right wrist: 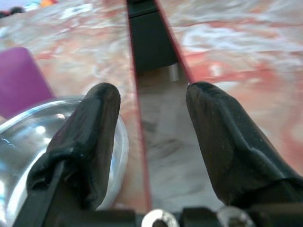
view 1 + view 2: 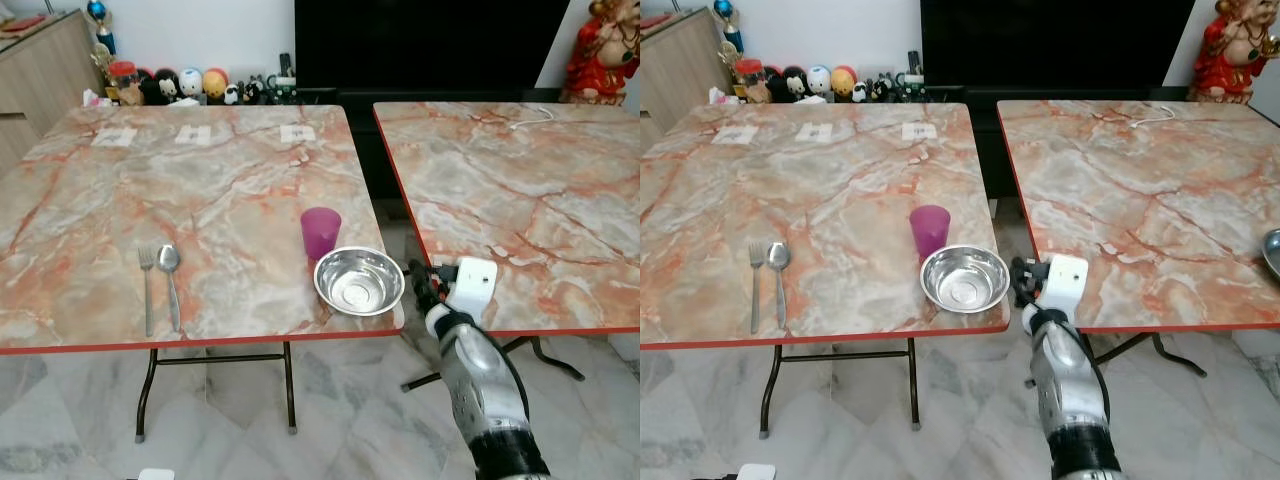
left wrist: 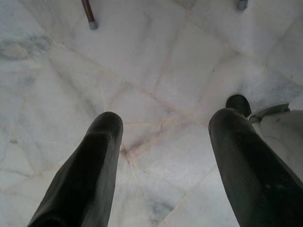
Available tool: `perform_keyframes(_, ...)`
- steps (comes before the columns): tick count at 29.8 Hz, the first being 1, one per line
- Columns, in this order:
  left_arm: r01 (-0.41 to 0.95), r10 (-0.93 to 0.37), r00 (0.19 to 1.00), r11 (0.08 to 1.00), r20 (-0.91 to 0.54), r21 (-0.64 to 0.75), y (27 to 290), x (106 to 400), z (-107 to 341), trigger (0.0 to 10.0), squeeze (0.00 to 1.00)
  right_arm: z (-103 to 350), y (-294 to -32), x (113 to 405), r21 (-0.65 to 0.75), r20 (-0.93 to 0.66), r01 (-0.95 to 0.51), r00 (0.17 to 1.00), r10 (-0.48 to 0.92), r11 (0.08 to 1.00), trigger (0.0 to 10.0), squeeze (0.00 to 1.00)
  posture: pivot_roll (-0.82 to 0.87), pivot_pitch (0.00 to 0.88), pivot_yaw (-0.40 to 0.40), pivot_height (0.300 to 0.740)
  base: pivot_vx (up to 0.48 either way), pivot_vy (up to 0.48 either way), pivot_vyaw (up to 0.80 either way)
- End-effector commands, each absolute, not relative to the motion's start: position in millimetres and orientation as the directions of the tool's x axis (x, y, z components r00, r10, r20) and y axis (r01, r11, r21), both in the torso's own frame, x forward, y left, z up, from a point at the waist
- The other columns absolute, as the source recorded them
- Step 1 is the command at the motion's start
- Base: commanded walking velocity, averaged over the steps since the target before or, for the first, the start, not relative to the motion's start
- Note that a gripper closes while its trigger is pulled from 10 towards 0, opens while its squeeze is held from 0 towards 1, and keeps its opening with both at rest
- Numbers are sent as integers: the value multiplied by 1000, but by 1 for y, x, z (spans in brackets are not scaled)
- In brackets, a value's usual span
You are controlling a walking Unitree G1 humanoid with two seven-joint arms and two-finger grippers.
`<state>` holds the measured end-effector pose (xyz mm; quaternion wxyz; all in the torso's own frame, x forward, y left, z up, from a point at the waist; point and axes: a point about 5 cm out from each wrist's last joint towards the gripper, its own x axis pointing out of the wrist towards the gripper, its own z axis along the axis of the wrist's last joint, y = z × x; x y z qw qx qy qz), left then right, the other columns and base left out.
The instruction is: Setting the table
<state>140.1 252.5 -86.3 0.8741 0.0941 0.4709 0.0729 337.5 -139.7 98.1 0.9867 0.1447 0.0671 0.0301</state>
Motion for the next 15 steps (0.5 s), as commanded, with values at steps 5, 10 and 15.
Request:
perform_keyframes(5, -66, 223, 545, 972, -808, 223, 254, 140, -86, 10000, 0, 97, -119, 349, 333, -187, -152, 957, 223, 931, 10000, 0, -55, 13, 8, 740, 0, 0, 0)
perform_keyframes(10, -72, 227, 545, 972, -807, 225, 255, 141, -86, 10000, 0, 95, -120, 351, 347, -208, -126, 956, 207, 930, 10000, 0, -51, 13, 8, 740, 0, 0, 0)
perform_keyframes(15, -77, 232, 541, 971, -808, 227, 256, 139, -86, 10000, 0, 95, -131, 348, 355, -189, -55, 973, 129, 933, 10000, 0, -54, 18, 10, 740, 0, 0, 0)
